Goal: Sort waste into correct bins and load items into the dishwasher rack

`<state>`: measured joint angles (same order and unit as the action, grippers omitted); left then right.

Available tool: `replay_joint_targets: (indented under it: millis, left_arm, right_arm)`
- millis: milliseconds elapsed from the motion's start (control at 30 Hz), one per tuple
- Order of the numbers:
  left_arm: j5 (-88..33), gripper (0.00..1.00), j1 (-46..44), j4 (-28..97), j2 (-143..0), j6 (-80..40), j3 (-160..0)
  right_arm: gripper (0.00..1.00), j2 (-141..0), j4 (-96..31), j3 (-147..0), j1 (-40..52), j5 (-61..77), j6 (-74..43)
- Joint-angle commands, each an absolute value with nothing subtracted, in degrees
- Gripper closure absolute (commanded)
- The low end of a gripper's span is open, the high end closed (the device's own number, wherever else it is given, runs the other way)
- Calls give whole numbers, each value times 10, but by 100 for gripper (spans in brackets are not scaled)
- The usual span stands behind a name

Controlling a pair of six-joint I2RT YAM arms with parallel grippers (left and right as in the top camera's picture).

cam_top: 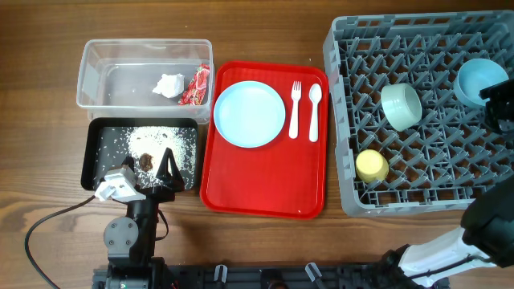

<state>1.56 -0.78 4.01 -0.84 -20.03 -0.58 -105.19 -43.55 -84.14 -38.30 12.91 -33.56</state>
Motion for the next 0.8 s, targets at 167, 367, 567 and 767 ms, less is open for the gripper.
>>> replay_joint_targets:
  millis: [167, 367, 567, 767]
  left_arm:
    - [11, 0, -4, 40, -4, -201, -3]
    - [11, 0, -4, 40, -4, -201, -3]
    - [11, 0, -4, 40, -4, -201, -3]
    - [11, 0, -4, 40, -4, -201, -3]
  right_arm:
    - [83, -1099, -416, -840, -381, 101, -366]
    - [96, -1099, -415, -840, -381, 90, -360]
    - [96, -1023, -417, -840, -381, 79, -295]
    - [96, -877, -408, -840, -362, -68, -242]
